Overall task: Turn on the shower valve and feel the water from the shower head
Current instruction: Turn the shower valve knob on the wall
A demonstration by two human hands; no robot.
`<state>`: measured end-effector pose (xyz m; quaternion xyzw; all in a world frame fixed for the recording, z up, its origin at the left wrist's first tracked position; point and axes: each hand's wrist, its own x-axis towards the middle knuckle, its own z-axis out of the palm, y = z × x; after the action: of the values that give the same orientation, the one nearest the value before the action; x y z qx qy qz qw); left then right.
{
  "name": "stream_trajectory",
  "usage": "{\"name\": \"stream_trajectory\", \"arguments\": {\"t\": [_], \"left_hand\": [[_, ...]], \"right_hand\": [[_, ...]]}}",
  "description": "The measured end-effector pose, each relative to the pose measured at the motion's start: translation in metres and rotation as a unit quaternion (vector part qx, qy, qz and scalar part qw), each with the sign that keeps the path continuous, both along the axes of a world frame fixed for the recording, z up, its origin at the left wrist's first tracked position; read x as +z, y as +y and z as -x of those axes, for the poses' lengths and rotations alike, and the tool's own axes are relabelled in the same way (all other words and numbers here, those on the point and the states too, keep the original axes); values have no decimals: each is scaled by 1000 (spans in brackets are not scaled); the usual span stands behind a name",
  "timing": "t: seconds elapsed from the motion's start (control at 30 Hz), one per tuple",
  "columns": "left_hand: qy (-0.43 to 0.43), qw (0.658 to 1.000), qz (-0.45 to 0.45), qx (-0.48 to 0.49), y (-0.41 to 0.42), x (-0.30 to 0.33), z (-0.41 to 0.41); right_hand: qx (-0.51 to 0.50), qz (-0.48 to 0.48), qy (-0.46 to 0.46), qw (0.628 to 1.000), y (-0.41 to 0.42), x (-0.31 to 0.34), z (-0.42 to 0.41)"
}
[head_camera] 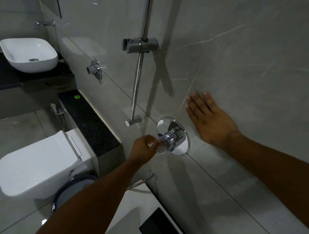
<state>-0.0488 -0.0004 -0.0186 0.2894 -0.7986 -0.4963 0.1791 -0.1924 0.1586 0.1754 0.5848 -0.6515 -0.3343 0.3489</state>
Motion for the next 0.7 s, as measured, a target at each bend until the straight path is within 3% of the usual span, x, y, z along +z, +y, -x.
{"name": "stream_trajectory", "arguments": {"t": [0.07, 0.17, 0.33, 0.4, 0.47, 0.57, 0.7], "left_hand": [[66, 997, 13, 34, 8, 20, 7], [115, 992, 50, 2, 22, 55, 21], [97, 995, 1, 13, 25, 70, 38], [102, 994, 26, 9, 24, 69, 38], [109, 978, 171, -38, 28, 71, 35], [127, 902, 392, -127, 33, 70, 33], [128, 842, 495, -174, 17, 64, 37]], "right_hand": [[-2, -2, 6, 1000, 0, 0, 0], [-9, -6, 16, 1000, 1, 0, -1], [-32, -13, 22, 999, 0, 2, -4], [-39, -18, 23, 999, 0, 2, -4], [-39, -16, 23, 999, 0, 3, -4], [-40, -18, 29, 999, 0, 2, -3], [-49, -27, 35, 998, -1, 2, -2]]}}
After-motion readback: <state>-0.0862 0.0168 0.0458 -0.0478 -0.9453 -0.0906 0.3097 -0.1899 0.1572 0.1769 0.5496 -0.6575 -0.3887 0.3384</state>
